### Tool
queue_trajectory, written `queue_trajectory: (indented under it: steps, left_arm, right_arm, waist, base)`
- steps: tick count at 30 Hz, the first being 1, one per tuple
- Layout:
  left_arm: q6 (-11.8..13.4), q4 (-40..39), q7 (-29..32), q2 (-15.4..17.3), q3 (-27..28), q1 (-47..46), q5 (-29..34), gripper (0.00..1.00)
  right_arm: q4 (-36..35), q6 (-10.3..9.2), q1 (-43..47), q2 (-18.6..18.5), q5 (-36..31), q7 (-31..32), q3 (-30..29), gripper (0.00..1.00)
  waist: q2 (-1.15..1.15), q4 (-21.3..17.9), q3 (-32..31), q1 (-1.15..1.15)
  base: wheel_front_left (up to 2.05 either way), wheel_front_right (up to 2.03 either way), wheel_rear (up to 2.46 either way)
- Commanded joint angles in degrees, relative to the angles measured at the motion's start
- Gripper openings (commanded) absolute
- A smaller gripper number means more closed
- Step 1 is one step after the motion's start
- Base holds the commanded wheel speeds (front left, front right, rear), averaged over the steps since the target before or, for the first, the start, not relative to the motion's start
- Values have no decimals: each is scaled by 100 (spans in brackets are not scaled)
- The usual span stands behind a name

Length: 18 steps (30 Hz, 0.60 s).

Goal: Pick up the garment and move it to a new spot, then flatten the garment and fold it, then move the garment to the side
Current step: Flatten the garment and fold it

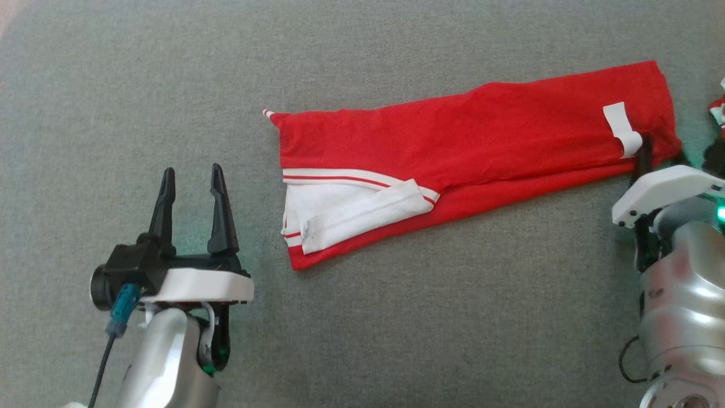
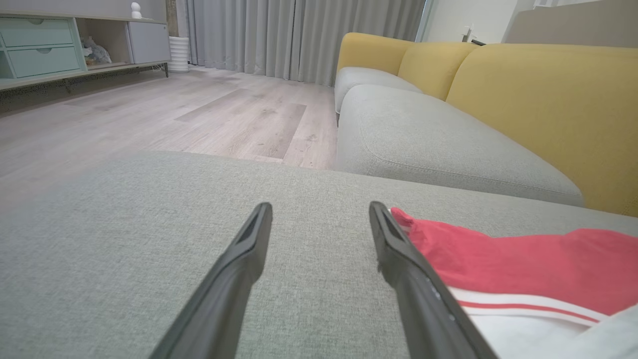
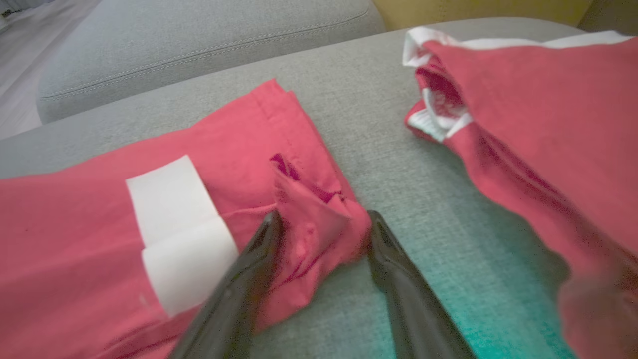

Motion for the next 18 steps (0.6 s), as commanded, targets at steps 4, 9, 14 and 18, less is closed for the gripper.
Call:
queue_trajectory:
  steps: [4, 9, 14, 18]
  left_arm:
    - [-15, -113, -36, 35, 211, -146, 78, 100]
    - [-22, -105, -36, 33, 262, -80, 93, 100]
    - [-20, -113, -36, 32, 303, 17, 61, 100]
    - [-10, -119, -36, 32, 300, 89, 45, 100]
  right_arm:
    - [51, -5, -169, -138, -69, -265, 171, 0]
    - [-70, -5, -169, -452, 91, -585, 151, 0]
    - [-370, -5, 28, -650, 456, -733, 215, 0]
    - [-709, -5, 254, -671, 795, -778, 432, 0]
  waist:
    - [0, -70, -91, 0]
    - [0, -183, -254, 0]
    - [0, -319, -486, 0]
    - [0, -404, -652, 0]
  base:
    - [0, 0, 0]
    - [0, 0, 0]
    - [0, 0, 0]
    - [0, 0, 0]
